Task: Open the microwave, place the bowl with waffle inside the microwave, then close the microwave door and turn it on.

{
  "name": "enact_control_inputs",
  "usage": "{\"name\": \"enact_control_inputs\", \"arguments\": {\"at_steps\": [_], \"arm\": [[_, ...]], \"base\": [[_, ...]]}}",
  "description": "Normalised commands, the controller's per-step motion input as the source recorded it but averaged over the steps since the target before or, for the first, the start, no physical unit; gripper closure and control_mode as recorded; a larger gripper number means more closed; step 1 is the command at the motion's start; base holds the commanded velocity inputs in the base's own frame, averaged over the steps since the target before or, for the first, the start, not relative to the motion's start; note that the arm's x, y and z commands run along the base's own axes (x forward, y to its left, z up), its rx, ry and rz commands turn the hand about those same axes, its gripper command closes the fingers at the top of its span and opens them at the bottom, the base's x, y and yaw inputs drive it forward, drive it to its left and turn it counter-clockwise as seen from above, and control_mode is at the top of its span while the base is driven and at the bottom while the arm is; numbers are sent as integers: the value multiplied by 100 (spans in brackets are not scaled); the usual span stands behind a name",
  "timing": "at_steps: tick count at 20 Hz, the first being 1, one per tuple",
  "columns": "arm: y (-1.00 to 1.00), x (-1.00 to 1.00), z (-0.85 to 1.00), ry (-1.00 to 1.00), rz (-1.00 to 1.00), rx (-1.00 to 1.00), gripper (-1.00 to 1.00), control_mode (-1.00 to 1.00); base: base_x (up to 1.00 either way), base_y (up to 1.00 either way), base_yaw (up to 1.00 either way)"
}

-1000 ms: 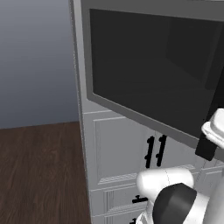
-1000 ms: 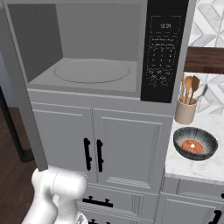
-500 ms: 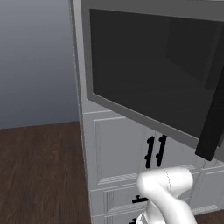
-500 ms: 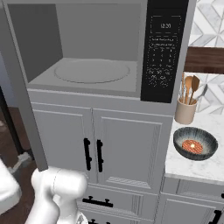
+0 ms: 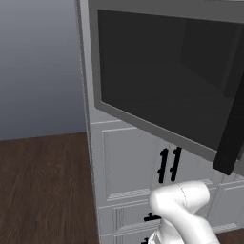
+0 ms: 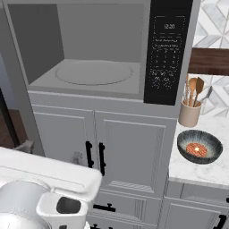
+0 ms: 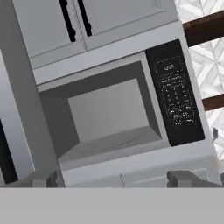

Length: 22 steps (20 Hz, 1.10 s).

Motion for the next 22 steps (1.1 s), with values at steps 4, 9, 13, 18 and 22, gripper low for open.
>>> {"name": "enact_control_inputs", "arguments": {"at_steps": [4, 9, 13, 18, 22], "arm": [[-3, 38, -6, 0, 63, 0, -100, -100], [19, 46, 0, 0, 25, 0, -100, -100], [2, 43, -9, -3, 1, 0, -100, -100], [0, 40, -21, -10, 21, 0, -100, -100], [0, 53, -19, -5, 47, 0, -100, -100]], "base": [[0, 0, 0], [0, 0, 0], [0, 0, 0], [0, 0, 0], [0, 0, 0]]}}
